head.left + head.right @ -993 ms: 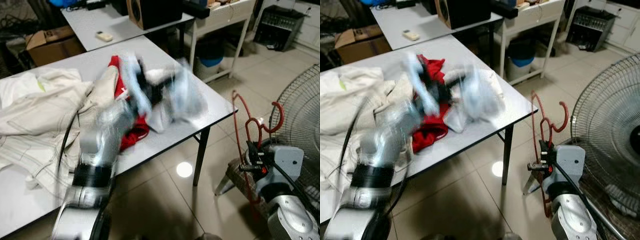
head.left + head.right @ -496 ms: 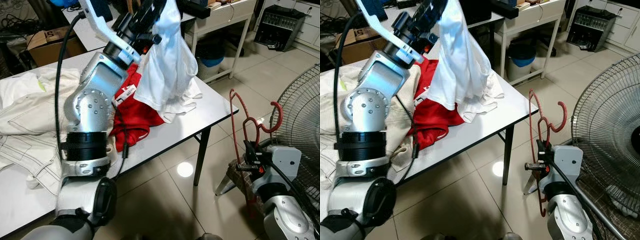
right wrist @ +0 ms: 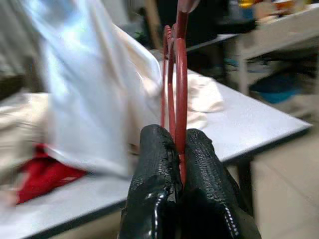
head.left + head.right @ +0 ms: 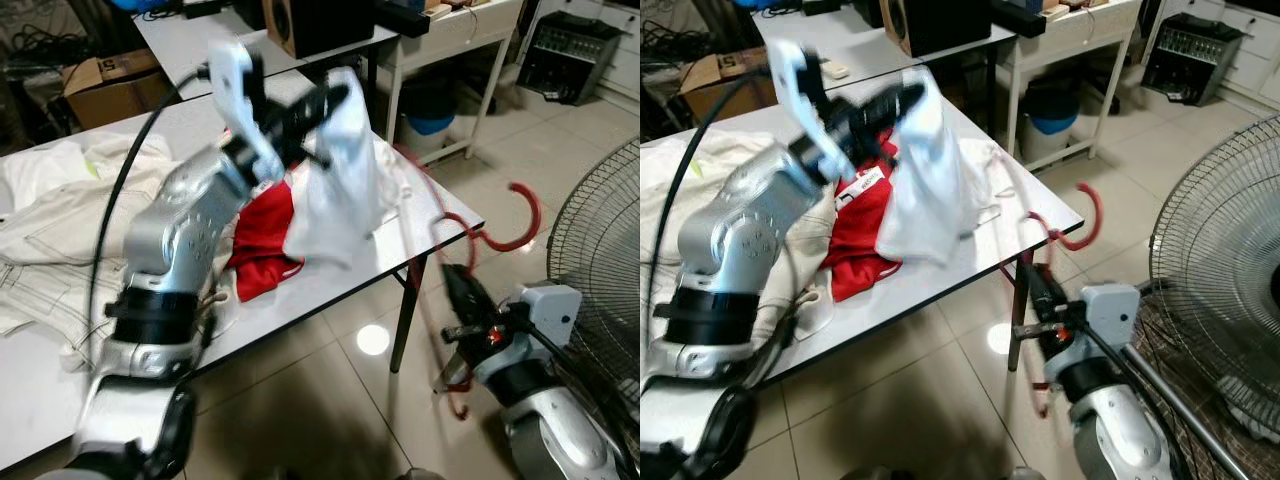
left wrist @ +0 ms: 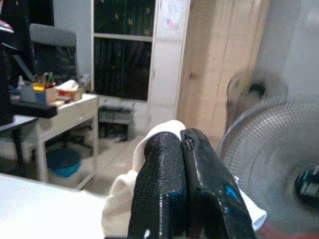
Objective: Hang hanger
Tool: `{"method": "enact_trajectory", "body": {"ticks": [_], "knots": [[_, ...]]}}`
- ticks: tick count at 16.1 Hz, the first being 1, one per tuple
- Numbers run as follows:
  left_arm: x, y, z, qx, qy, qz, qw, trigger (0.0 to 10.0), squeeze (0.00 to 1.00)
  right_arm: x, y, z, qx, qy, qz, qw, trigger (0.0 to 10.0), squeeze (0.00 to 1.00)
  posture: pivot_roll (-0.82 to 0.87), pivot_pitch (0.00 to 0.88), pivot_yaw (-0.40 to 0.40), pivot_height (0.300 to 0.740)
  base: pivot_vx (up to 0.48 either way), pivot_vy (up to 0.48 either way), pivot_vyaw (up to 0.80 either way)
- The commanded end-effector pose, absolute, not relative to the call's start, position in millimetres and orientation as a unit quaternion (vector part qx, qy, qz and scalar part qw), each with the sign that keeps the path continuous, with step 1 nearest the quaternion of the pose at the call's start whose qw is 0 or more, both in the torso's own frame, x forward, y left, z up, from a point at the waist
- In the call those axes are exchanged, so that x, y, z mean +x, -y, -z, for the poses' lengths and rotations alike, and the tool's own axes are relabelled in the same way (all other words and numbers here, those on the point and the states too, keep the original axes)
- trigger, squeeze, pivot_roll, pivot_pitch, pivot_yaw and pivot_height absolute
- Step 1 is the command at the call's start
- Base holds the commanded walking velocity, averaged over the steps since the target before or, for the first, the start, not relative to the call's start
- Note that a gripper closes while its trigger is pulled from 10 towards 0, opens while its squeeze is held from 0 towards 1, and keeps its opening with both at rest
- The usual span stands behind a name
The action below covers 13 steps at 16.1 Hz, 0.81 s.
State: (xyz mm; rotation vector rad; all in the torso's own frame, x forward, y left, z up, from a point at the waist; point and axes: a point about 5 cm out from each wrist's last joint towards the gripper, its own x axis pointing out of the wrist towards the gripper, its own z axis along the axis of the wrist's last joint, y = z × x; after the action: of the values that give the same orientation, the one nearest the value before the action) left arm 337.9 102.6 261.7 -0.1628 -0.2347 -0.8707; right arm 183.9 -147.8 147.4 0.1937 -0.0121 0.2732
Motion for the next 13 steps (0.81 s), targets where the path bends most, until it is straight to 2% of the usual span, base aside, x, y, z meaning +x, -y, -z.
{"method": "enact_trajectory", "body": {"ticks": [1,6,9,13], "knots": [[337,-106,-259,-0.041,0.119,0.422,0.898,0.0,0.00,180,143,-156,0.124,0.030,-0.159,0.979,10.0,0.00,-0.12,0.034,0.107,0.740,0.000,0.000,0.00],[335,-121,-248,0.017,0.116,0.427,0.897,0.0,0.00,165,138,-156,0.146,0.012,-0.222,0.964,10.0,0.00,-0.12,0.035,0.104,0.740,0.000,0.000,0.00],[341,-131,-247,0.053,0.116,0.409,0.904,0.0,0.00,149,143,-156,0.131,-0.003,-0.233,0.963,10.0,0.00,-0.12,0.036,0.108,0.740,0.000,0.000,0.00],[342,-132,-245,0.062,0.114,0.411,0.903,0.0,0.00,133,152,-157,0.110,-0.025,-0.241,0.964,10.0,0.00,-0.13,0.046,0.114,0.740,0.000,0.000,0.00]]}}
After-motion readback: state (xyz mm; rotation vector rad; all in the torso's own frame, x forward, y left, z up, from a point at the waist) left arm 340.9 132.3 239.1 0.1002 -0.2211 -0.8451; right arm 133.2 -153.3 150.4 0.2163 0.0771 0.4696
